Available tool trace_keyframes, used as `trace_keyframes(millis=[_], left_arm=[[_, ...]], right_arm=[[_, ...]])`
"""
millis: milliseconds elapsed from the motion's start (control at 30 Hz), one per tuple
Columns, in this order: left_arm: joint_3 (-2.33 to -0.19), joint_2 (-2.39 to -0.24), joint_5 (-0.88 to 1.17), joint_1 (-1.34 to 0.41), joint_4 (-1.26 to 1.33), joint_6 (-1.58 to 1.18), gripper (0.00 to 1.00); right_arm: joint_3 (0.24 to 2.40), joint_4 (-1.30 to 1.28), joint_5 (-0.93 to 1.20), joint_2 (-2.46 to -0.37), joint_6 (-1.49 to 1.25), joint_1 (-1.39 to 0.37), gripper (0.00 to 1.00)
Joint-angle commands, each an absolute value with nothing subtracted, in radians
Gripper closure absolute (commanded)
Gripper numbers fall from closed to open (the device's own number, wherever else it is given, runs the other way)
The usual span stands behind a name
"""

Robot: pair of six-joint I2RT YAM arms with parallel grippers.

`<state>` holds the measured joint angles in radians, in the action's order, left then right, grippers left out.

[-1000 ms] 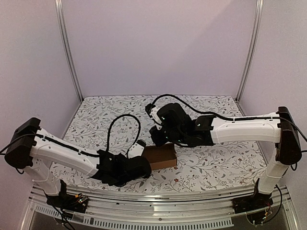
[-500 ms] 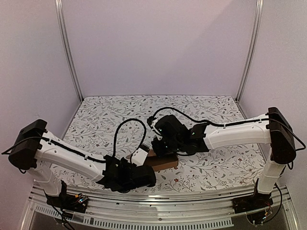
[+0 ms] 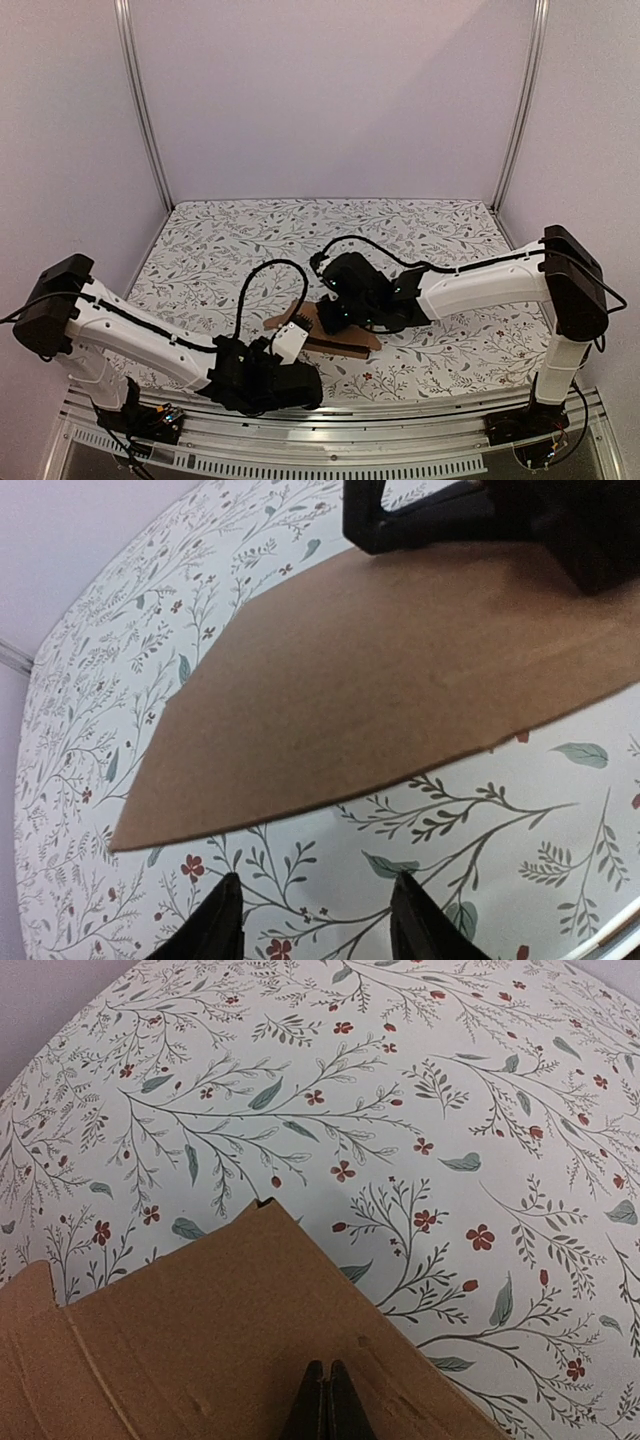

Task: Fold the paper box

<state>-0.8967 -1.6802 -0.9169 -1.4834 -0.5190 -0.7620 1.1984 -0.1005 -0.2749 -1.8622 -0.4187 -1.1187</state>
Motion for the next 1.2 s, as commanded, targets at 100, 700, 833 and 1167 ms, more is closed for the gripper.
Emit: trace_keyframes(millis=[100,700,833,1167], left_arm=[[-0.844,-1.600,-0.842,-1.534,-0.552,-0.825,0.36],[-0.689,-1.122,-0.516,-1.488,-0.381,-0.620,0.27],[-0.716,-1.026,-0.463,-1.403,-0.402,-0.574,0.32],[-0.767,-1.037,-0.091,-1.025,-0.323,-0.514,0.48]], right_arm=[[1.168,-0.096,-0.310,-1.913,-0.437,-1.130,1.00],[1.131,-0.077,-0.365,-1.912,-0.430,-1.139,1.00],[1.139,-0.082,-0.367,-1.900,-0.413,-1.139,1.00],[1.166,-0.103,-0.362,-1.891,-0.387,-1.139,1.00]])
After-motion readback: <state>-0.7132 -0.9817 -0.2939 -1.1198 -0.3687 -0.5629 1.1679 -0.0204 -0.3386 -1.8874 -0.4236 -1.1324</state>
